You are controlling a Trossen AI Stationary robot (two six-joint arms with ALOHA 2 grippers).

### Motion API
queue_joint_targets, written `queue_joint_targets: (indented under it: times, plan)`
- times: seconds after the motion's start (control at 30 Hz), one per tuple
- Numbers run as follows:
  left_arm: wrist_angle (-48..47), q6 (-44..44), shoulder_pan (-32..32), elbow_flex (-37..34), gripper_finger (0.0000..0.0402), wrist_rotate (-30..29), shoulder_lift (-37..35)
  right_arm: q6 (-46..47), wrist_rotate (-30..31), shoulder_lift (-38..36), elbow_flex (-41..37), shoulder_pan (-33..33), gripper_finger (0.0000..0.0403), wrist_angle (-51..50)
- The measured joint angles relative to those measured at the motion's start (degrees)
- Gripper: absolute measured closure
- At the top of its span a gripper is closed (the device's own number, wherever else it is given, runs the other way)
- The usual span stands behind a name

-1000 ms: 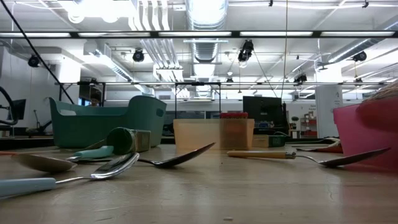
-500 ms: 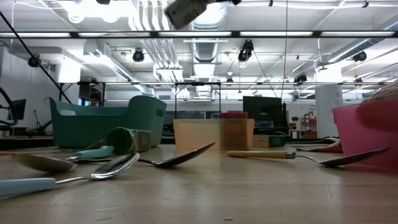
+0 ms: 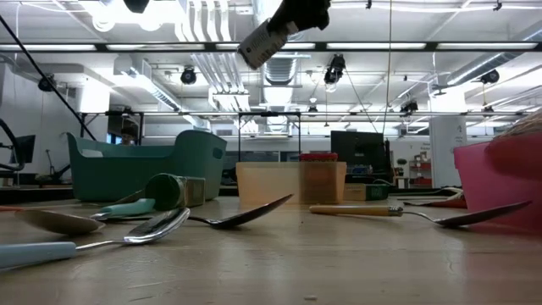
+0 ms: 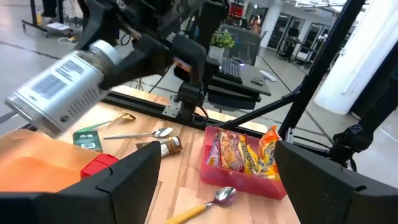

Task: Pick & Place Food Item
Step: Put the white seasoning bottle into the orange bin

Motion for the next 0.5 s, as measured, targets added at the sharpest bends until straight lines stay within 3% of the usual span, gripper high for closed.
queue_joint_targets:
  times: [0.2,0.5]
  plan:
    - [-0.35,-1.73,0.00,0.00,0.0087,0.00,0.19,-2.17,-0.60,3.11,0.41,-1.55,0.0210,0.29]
    - [-1.37,-3.37,0.04,-0.04,0.0087,-0.19,1.79,-5.76,-0.70,12.64,10.25,-3.15,0.0210,-13.78]
